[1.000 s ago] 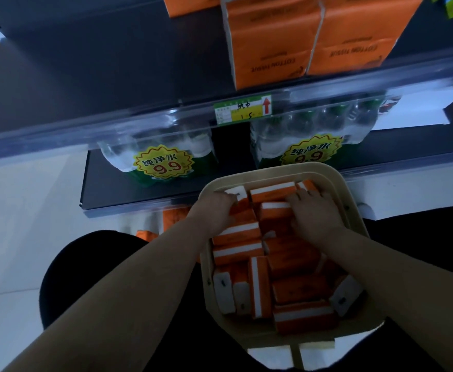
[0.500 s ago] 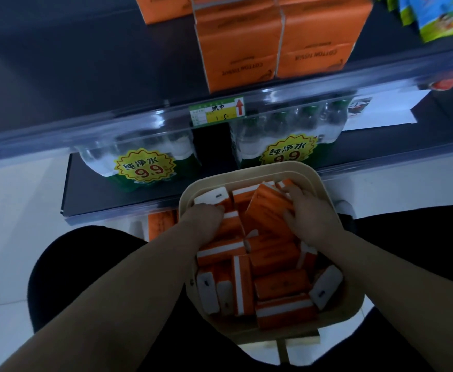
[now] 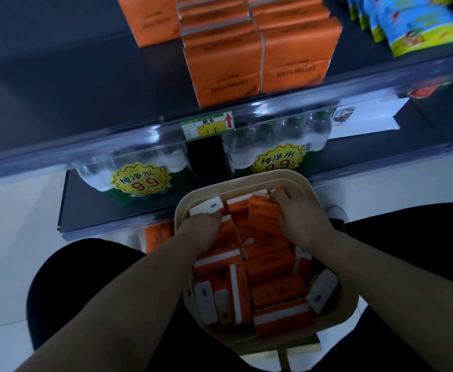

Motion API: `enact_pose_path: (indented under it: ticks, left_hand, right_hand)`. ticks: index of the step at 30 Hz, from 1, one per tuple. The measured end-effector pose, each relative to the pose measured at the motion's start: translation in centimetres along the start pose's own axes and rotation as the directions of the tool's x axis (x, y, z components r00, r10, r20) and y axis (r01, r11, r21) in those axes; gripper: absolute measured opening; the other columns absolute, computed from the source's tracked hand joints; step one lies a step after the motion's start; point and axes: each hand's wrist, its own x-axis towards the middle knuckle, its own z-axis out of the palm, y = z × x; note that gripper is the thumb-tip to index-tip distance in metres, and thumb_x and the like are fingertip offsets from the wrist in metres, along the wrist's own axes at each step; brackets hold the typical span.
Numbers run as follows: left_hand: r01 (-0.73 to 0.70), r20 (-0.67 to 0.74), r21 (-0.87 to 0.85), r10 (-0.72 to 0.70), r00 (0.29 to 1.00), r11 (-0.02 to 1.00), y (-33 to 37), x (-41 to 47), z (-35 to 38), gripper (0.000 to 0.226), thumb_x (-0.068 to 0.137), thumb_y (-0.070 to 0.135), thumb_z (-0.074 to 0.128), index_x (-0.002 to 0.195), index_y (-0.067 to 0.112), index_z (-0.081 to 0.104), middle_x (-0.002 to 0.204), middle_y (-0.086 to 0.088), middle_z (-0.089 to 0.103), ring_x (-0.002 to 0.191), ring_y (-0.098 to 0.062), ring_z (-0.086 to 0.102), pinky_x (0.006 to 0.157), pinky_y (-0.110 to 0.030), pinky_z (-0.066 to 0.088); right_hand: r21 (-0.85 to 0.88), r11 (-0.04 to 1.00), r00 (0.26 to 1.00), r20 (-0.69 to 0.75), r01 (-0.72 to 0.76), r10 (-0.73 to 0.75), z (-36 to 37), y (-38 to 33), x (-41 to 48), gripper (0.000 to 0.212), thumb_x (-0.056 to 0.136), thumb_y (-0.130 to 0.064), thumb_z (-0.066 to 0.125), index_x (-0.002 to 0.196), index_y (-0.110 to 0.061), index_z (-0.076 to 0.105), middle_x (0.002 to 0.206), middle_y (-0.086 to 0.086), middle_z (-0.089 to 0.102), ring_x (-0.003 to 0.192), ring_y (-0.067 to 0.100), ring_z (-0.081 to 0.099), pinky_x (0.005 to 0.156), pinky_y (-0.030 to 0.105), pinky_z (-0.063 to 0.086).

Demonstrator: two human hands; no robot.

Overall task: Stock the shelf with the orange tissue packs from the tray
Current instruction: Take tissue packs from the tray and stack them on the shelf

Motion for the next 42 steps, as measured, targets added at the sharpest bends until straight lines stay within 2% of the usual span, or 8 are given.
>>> enact_pose_path:
  ticks: [4, 8, 13, 19, 23, 26, 37, 42]
  left_hand:
    - [-0.005, -0.102, 0.014, 0.006, 0.995, 1.0, -0.1, -0.7, 0.1, 0.052, 0.094, 0.023, 0.047, 0.142, 0.011, 0.029, 0.127, -0.014, 0.056, 0.112, -0.029, 0.056, 0.093, -0.04, 0.048]
    - [-0.061, -0.291, -0.439, -0.078, 0.953, 0.896, -0.8, -2.4, -2.2, 0.049, 0.083, 0.023, 0.062, 0.129, 0.015, 0.048, 0.115, -0.003, 0.061, 0.109, -0.02, 0.058, 0.088, -0.026, 0.044]
    - [0.002, -0.199, -0.688, -0.191, 0.961, 0.725, -2.3, -5.3, -5.1, 0.066, 0.074, 0.018, 0.064, 0.137, 0.018, 0.044, 0.122, -0.005, 0.06, 0.105, -0.018, 0.059, 0.084, -0.028, 0.048]
    - [-0.15, -0.365, -0.645, -0.129, 0.922, 0.75, -3.2, -10.3, -7.3, 0.047, 0.069, 0.011, 0.059, 0.115, 0.021, 0.059, 0.103, -0.001, 0.065, 0.096, -0.021, 0.063, 0.086, -0.038, 0.052]
    - [-0.307, -0.626, -0.468, -0.066, 0.777, 0.829, -3.4, -13.1, -8.5, 0.028, 0.073, 0.009, 0.054, 0.1, 0.016, 0.06, 0.095, 0.0, 0.061, 0.088, -0.021, 0.058, 0.077, -0.031, 0.047]
    - [-0.355, -0.734, -0.38, -0.045, 0.678, 0.854, -3.4, -14.5, -9.8, 0.04, 0.065, 0.002, 0.045, 0.1, 0.018, 0.058, 0.095, 0.002, 0.058, 0.086, -0.016, 0.054, 0.072, -0.021, 0.041]
    - [-0.198, -0.72, -0.458, -0.232, 0.654, 0.866, -4.5, -15.9, -14.2, 0.031, 0.082, 0.002, 0.058, 0.111, 0.015, 0.057, 0.106, -0.003, 0.062, 0.092, -0.02, 0.058, 0.076, -0.029, 0.043]
    - [-0.079, -0.755, -0.454, -0.336, 0.563, 0.887, -5.9, -15.8, -16.5, 0.034, 0.084, 0.008, 0.057, 0.117, 0.01, 0.056, 0.109, -0.012, 0.06, 0.1, -0.029, 0.056, 0.081, -0.038, 0.046]
  right_hand:
    - [-0.059, 0.998, 1.0, -0.001, 0.013, -0.013, -0.4, -0.2, -0.3, 0.049, 0.087, -0.019, 0.052, 0.135, -0.021, 0.041, 0.132, 0.009, 0.047, 0.12, 0.029, 0.045, 0.094, 0.041, 0.045]
    - [-0.085, 0.996, 0.999, -0.051, 0.001, -0.005, -1.8, -0.9, -0.6, 0.052, 0.084, -0.015, 0.052, 0.135, -0.023, 0.041, 0.134, 0.003, 0.047, 0.124, 0.026, 0.041, 0.099, 0.039, 0.034]
    - [-0.118, 0.993, 0.976, -0.217, 0.006, -0.032, -3.7, -2.1, -1.2, 0.051, 0.081, -0.019, 0.058, 0.131, -0.022, 0.047, 0.126, 0.002, 0.057, 0.117, 0.025, 0.048, 0.091, 0.038, 0.036]
    - [-0.125, 0.99, 0.959, -0.269, 0.061, -0.093, -6.9, -3.9, -2.3, 0.058, 0.079, -0.015, 0.062, 0.133, -0.026, 0.043, 0.125, -0.001, 0.054, 0.117, 0.023, 0.047, 0.087, 0.035, 0.035]
    - [-0.11, 0.967, 0.887, -0.386, 0.228, -0.253, -8.5, -4.7, -3.3, 0.064, 0.065, -0.001, 0.072, 0.123, -0.022, 0.054, 0.112, 0.001, 0.062, 0.105, 0.025, 0.057, 0.081, 0.033, 0.038]
    - [-0.113, 0.943, 0.84, -0.43, 0.313, -0.33, -9.8, -5.4, -3.8, 0.059, 0.071, -0.005, 0.07, 0.124, -0.022, 0.052, 0.114, 0.0, 0.06, 0.107, 0.021, 0.054, 0.085, 0.031, 0.035]
    - [0.034, 0.958, 0.838, -0.494, 0.285, -0.232, -12.5, -7.5, -3.9, 0.049, 0.087, -0.018, 0.065, 0.132, -0.02, 0.046, 0.123, 0.002, 0.061, 0.113, 0.023, 0.053, 0.095, 0.038, 0.04]
    - [-0.008, 0.97, 0.83, -0.515, 0.242, -0.211, -13.6, -8.3, -2.3, 0.046, 0.088, -0.02, 0.063, 0.132, -0.021, 0.049, 0.125, 0.002, 0.06, 0.114, 0.023, 0.053, 0.093, 0.037, 0.038]
